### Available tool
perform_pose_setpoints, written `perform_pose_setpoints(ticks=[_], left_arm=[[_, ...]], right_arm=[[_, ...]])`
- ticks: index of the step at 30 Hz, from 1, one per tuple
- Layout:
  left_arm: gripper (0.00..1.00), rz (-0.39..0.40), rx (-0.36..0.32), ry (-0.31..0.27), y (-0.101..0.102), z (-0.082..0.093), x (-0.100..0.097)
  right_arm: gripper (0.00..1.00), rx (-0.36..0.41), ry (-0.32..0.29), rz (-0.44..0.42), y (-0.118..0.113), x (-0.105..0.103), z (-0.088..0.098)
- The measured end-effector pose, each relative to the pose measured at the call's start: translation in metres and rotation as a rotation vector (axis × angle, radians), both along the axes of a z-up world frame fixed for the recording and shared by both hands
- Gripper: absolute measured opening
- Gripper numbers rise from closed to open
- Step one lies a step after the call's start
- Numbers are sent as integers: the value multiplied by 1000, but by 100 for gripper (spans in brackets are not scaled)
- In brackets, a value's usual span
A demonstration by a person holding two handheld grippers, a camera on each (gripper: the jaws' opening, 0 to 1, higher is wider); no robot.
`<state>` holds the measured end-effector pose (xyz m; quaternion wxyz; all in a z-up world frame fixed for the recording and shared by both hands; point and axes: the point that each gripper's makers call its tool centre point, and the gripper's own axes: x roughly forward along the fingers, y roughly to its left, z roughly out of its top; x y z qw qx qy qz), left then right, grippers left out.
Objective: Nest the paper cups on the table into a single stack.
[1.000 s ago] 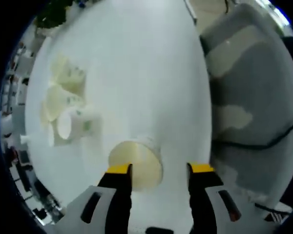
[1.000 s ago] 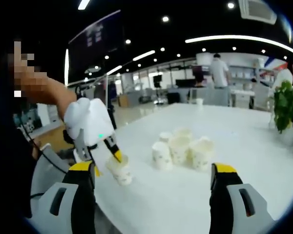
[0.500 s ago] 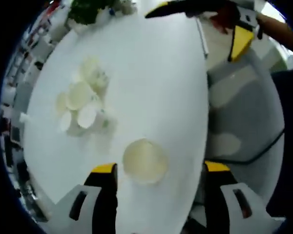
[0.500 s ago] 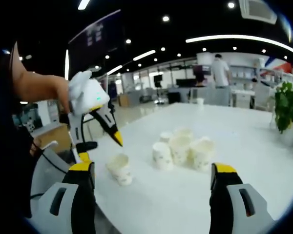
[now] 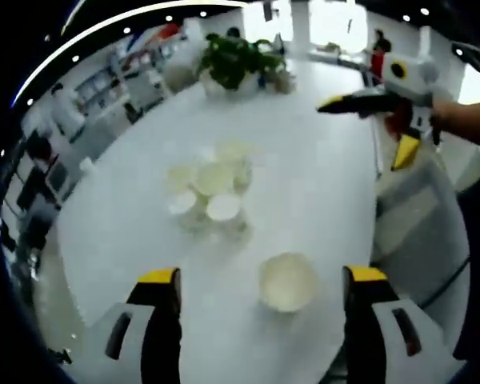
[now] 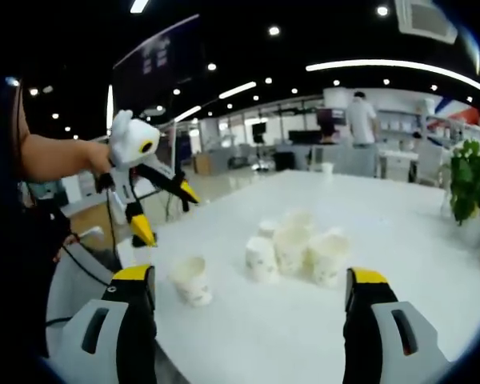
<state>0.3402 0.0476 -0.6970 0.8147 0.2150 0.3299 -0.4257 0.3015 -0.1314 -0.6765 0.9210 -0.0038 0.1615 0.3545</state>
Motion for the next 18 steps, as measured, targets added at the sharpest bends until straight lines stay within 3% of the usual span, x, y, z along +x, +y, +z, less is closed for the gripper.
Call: perform_pose_setpoints(ticks=[4, 8, 11, 18], left_arm=[[89, 93, -102, -19, 14, 3, 4], [93, 119, -163, -78, 28, 8, 2], [96, 173, -215, -91, 44, 11, 1], [100, 194, -232, -106, 64, 10, -7]], right_arm=[[97, -9, -4, -8, -2, 2, 0], [98, -21, -6, -13, -5, 2, 0], [98, -27, -11, -24, -9, 4, 0], [98, -35, -15, -32, -10, 8, 0]])
